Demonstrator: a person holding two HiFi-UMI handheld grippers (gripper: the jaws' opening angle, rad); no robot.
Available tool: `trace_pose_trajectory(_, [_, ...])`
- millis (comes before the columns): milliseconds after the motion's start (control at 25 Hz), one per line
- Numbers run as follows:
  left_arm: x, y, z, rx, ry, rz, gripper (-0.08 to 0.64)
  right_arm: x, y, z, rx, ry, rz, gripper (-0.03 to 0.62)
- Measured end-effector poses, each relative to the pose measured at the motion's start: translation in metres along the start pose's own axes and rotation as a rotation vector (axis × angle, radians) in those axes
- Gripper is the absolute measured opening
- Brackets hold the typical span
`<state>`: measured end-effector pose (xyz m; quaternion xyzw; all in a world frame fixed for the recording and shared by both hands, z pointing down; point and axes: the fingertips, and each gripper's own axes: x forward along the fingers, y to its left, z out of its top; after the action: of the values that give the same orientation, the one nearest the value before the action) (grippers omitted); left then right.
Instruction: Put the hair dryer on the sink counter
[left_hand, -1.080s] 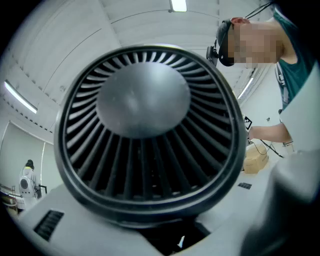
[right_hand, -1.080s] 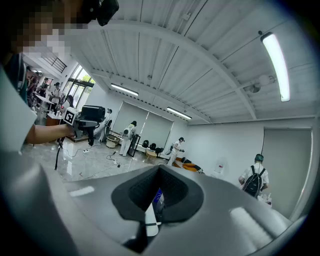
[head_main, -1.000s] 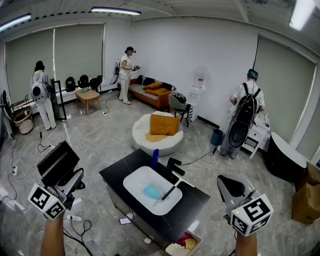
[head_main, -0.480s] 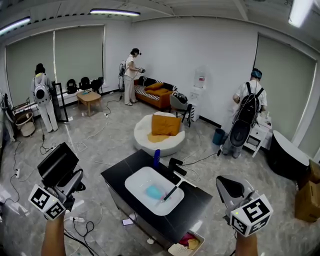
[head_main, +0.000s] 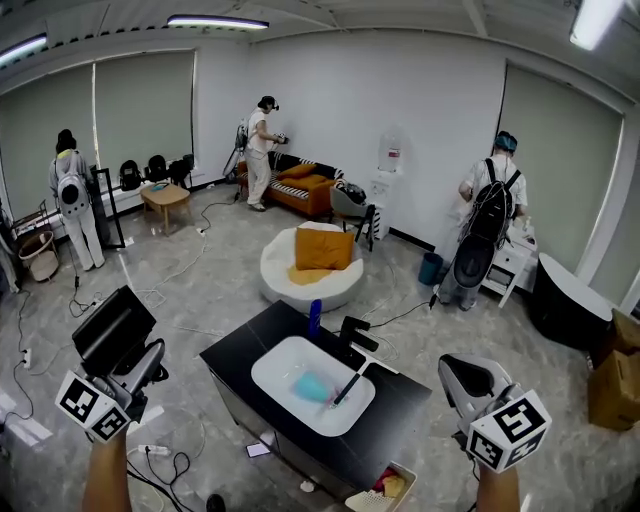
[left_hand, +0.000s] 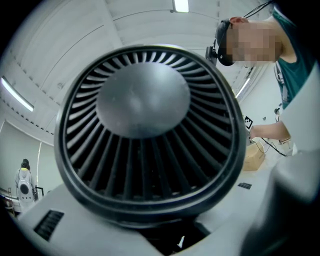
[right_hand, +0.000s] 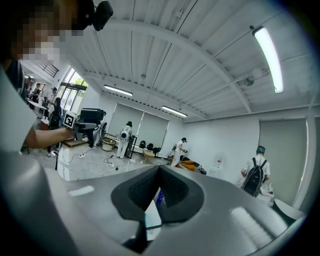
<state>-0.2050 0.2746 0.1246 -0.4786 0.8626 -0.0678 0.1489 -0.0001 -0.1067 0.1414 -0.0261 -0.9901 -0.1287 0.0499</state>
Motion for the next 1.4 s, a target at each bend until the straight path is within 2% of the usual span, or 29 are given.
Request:
trace_pose_trajectory(160, [0.004, 0.064, -0.019, -0.021, -0.022, -0.037, 0.250, 0.034, 0.022, 0.016, -0.006, 0.007, -0.081, 0.011])
trace_pose_trajectory(440, [0.034, 0.184, -0.039, -0.024, -0.047, -0.185, 0.249, 0.089, 0.070, 0.066, 0.014, 0.004, -0.266, 0.011])
trace_pose_trajectory(760, [0.073, 0.261, -0.057, -0.070, -0.085, -0.291, 0.249, 0.119, 0.104, 0.087, 0.012, 0.075, -0.404, 0.011])
trace_pose_trajectory(960, [0.104, 0.276, -0.070, -0.098, -0.116, -0.362, 0.247, 0.116, 0.116, 0.087, 0.020, 0.109, -0.500, 0.011])
trace_pose_trajectory(1080, [0.127, 0.269, -0.070, -0.101, -0.131, -0.416, 0.247, 0.104, 0.118, 0.086, 0.025, 0.134, -0.558, 0.011])
trace_pose_trajectory(1240, [0.170, 0.237, -0.065, -0.086, -0.147, -0.489, 0.247, 0.081, 0.105, 0.075, 0.046, 0.177, -0.624, 0.011])
trace_pose_trajectory(1400, [0.209, 0.182, -0.068, -0.095, -0.165, -0.574, 0.247, 0.052, 0.093, 0.048, 0.060, 0.217, -0.670, 0.011])
